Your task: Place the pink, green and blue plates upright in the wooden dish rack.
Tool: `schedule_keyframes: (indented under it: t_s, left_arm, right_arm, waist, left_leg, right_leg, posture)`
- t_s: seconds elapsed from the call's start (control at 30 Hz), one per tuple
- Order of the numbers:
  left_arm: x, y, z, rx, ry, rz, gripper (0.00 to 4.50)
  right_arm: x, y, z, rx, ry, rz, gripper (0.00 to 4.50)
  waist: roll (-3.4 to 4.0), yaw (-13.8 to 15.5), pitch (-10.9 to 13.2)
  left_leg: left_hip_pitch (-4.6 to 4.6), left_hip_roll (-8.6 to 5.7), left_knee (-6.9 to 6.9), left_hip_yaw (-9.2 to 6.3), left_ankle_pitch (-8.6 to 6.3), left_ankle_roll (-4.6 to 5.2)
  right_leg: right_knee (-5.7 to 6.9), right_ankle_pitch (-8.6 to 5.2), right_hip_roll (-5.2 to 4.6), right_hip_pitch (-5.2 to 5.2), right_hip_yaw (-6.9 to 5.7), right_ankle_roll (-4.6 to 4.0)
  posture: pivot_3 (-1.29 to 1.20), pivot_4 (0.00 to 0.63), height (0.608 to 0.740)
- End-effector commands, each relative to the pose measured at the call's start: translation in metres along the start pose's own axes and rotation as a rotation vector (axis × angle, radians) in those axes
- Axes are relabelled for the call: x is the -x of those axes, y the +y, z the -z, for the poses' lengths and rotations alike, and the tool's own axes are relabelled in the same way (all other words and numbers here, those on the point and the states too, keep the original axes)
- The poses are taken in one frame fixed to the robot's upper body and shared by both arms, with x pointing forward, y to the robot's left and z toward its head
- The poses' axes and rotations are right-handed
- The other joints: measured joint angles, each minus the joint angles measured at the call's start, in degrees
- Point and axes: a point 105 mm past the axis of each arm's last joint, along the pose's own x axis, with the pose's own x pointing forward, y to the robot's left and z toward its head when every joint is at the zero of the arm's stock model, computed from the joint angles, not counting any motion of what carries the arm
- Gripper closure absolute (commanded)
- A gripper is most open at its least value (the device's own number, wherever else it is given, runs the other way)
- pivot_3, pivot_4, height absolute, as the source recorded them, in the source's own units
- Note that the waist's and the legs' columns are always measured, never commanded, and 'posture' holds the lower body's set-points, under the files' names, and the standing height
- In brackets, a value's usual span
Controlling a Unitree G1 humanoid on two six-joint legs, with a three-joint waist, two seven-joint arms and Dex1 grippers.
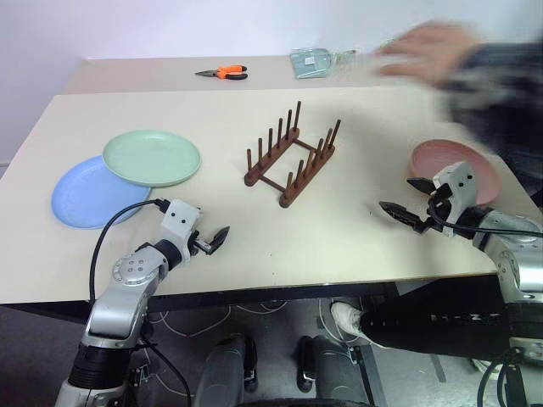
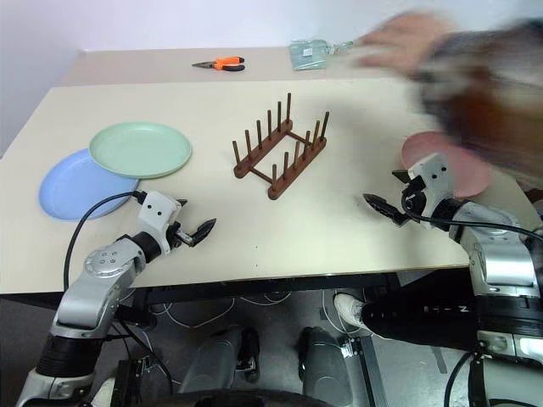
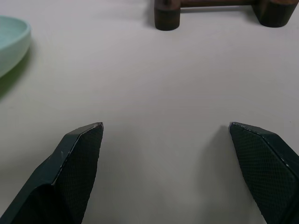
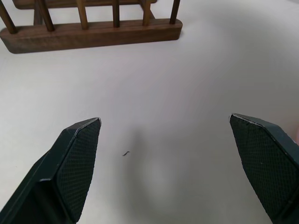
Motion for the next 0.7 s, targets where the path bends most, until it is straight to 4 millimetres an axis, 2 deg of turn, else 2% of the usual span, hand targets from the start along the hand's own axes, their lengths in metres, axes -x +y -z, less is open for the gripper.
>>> schedule_keyframes:
  t_s: [0.03, 0.4, 0.5, 0.57, 0.7]
  left_arm:
    - [0.000, -0.002, -0.011, -0.027, -0.035, -0.003, 0.08]
    - [0.000, -0.013, -0.010, -0.031, -0.032, 0.040, 0.08]
    - [-0.004, -0.028, -0.017, 0.001, -0.052, 0.109, 0.08]
    - [-0.008, -0.047, -0.023, -0.003, -0.069, 0.196, 0.08]
    - [-0.039, -0.080, -0.034, -0.030, -0.081, 0.277, 0.08]
  right_arm:
    - [0.001, 0.001, -0.014, 0.054, -0.037, 0.002, 0.00]
    - [0.001, 0.010, -0.012, 0.071, -0.034, -0.015, 0.00]
    - [0.000, 0.022, -0.011, 0.014, -0.036, -0.077, 0.00]
    - [-0.001, 0.034, -0.013, -0.023, -0.039, -0.135, 0.00]
    - [-0.007, 0.055, -0.021, -0.009, -0.070, -0.157, 0.00]
  waist:
    - [0.00, -0.01, 0.00]
    - [0.00, 0.04, 0.00]
    - [0.00, 0.03, 0.00]
    - [0.00, 0.07, 0.00]
    - [0.00, 0.28, 0.00]
  left_leg:
    - [0.00, 0.00, 0.00, 0.00, 0.00, 0.00]
    - [-0.01, 0.00, 0.00, 0.00, 0.00, 0.00]
    - [-0.01, 0.00, 0.02, 0.00, -0.01, 0.01]
    - [-0.01, 0.00, 0.02, -0.01, -0.01, 0.01]
    - [-0.04, 0.00, 0.10, -0.04, -0.03, 0.06]
  right_leg:
    - [0.00, 0.00, 0.00, 0.00, 0.00, 0.00]
    - [0.00, 0.00, 0.00, 0.00, 0.00, 0.00]
    - [0.00, 0.00, 0.00, 0.00, 0.00, 0.00]
    - [0.00, 0.00, 0.00, 0.00, 0.00, 0.00]
    - [0.00, 0.00, -0.01, 0.04, -0.01, 0.00]
  posture:
    - [0.00, 0.150, 0.740]
    - [0.00, 0.150, 0.740]
    - [0.00, 0.150, 0.740]
    - [0.00, 0.150, 0.740]
    - [0.00, 0.150, 0.740]
